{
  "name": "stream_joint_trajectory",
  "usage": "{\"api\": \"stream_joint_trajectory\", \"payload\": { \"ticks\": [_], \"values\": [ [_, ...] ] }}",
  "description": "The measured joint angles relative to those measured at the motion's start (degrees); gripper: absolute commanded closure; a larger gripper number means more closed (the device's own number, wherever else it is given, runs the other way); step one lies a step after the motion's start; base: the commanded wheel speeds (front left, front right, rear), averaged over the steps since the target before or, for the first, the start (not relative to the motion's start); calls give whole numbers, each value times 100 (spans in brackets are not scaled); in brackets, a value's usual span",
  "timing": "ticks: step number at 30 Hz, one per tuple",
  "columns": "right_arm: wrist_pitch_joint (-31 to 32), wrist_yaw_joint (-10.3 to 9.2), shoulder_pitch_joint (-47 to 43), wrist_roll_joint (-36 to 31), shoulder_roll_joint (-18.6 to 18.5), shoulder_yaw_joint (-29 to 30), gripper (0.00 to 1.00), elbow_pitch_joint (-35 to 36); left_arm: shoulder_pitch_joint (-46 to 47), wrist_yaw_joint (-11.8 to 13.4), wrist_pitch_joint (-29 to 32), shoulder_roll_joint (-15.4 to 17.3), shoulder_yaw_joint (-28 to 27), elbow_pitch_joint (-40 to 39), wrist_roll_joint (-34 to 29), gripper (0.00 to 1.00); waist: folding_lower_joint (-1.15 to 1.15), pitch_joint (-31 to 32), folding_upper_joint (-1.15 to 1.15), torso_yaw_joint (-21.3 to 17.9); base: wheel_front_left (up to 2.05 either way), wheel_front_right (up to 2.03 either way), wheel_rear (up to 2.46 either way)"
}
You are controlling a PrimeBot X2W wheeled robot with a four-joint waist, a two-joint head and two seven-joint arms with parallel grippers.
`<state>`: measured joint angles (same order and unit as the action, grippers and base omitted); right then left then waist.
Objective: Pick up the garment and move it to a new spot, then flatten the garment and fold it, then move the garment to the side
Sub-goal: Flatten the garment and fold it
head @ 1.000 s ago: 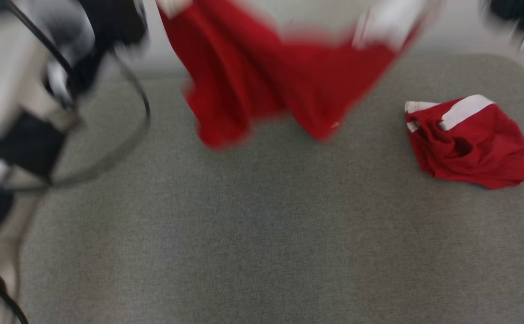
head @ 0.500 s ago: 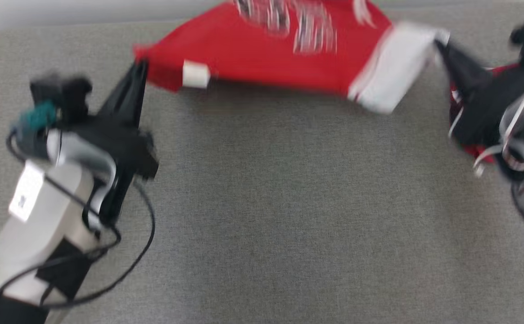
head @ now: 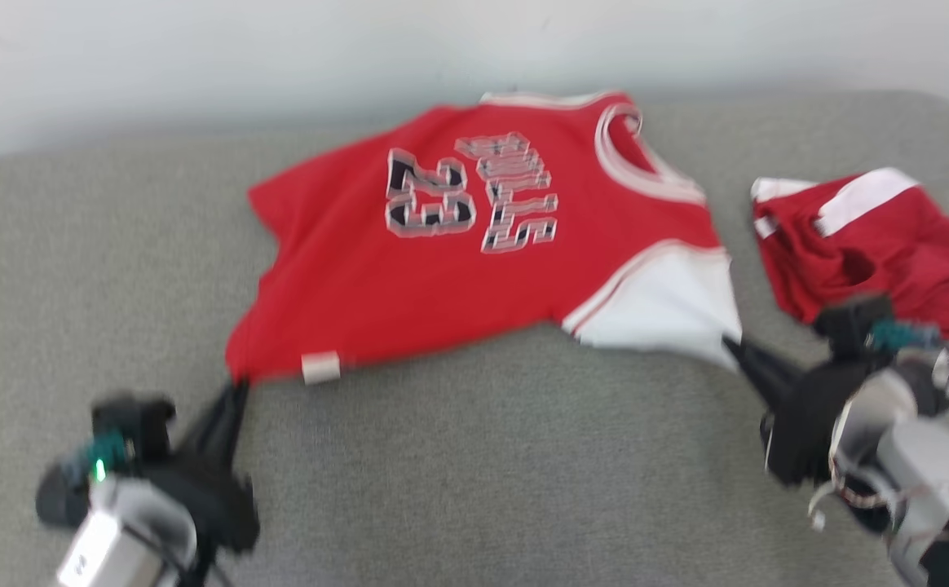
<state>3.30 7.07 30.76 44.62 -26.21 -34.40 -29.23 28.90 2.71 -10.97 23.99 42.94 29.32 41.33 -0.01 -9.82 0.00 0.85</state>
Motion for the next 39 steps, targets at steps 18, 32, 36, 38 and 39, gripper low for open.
{"api": "stream_joint_trajectory", "payload": {
  "ticks": [18, 32, 36, 38, 39],
  "values": [
    [342, -148, -1871, 563, -406, -27, 100, 984, -1675, 285, -60, 520, -51, -678, 200, 100, -1, 1265, -1, -296, 0, 0, 0],
    [975, -624, -3113, 1209, -767, 34, 100, 1833, -2169, 383, 625, 691, 404, -980, -49, 100, 0, 1381, 0, -386, 0, 0, 0],
    [1140, -761, -3292, 1274, -801, -30, 100, 2022, -2206, 388, 829, 743, 434, -988, -94, 100, 1, 1392, 0, -341, 0, 0, 0],
    [1202, -824, -3270, 1263, -859, -22, 100, 2089, -2286, 390, 944, 749, 441, -1012, -87, 100, 1, 1384, 0, -333, 0, 0, 0],
    [1236, -869, -3270, 1239, -899, -22, 100, 2119, -2304, 390, 961, 735, 438, -1025, -69, 100, 1, 1378, 0, -328, 0, 0, 0]
  ]
}}
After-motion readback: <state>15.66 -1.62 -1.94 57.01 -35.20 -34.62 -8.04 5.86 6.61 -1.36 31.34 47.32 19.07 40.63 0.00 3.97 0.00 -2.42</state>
